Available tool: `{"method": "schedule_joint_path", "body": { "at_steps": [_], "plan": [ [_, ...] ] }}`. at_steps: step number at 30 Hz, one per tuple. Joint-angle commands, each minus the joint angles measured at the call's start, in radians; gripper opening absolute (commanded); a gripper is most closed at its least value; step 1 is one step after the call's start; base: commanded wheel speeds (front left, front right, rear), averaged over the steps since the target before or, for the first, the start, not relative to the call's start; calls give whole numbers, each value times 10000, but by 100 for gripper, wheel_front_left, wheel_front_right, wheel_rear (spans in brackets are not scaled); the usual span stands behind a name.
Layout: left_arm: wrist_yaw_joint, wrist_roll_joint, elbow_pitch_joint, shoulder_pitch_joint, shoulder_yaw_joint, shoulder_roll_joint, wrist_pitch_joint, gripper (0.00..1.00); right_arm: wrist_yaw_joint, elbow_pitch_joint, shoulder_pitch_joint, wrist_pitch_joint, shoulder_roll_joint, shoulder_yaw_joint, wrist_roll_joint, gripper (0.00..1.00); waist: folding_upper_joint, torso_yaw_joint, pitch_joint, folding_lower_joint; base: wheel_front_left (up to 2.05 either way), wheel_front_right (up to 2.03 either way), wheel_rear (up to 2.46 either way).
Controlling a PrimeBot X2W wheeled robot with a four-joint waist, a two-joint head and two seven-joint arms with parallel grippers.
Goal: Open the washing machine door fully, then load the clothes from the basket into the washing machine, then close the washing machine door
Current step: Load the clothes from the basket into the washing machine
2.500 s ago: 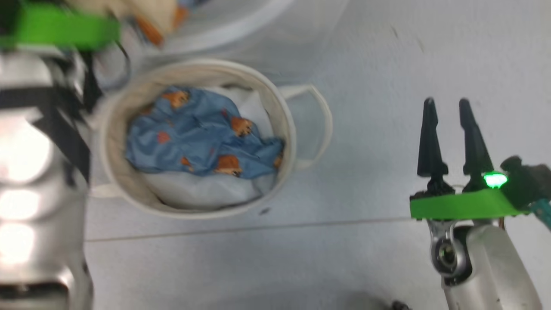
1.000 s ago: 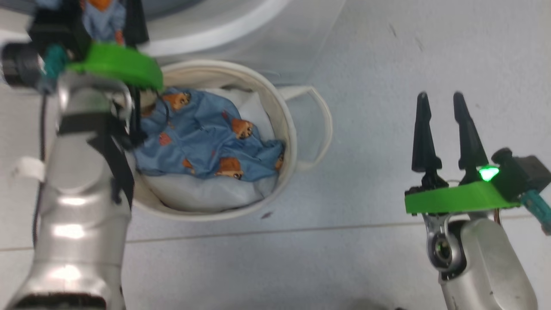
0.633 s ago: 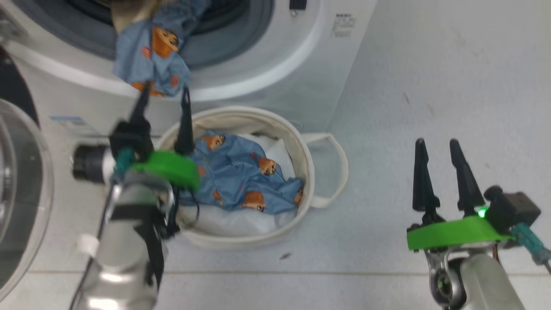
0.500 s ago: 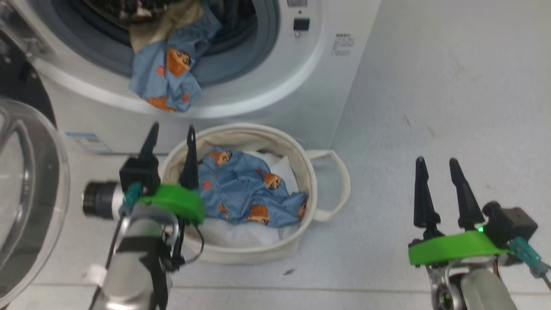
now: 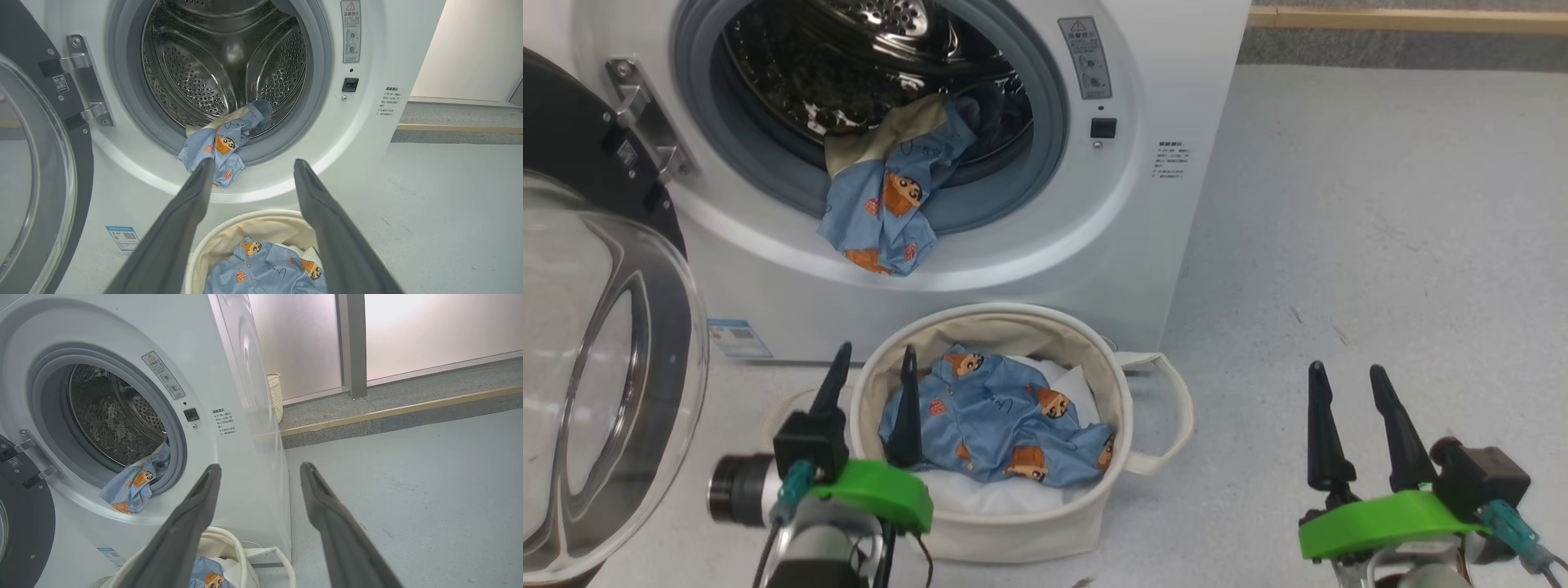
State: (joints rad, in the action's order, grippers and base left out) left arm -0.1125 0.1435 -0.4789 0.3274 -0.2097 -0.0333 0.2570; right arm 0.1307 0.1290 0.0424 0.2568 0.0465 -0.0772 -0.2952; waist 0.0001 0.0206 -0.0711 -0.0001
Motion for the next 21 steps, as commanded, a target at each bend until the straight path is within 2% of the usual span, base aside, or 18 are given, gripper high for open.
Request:
{"method": "schedule_joint_path", "body": {
  "at_steps": [1,21],
  "plan": [
    [-50,-22,401,28,257,-171,47,100,0,-313,32,49,37,-244,-58,100,-1,29,97,1,0,0,0],
    [-111,-185,790,-511,-55,-170,47,100,0,-315,-167,49,37,-268,2,100,-1,76,138,1,0,0,0]
  ]
}}
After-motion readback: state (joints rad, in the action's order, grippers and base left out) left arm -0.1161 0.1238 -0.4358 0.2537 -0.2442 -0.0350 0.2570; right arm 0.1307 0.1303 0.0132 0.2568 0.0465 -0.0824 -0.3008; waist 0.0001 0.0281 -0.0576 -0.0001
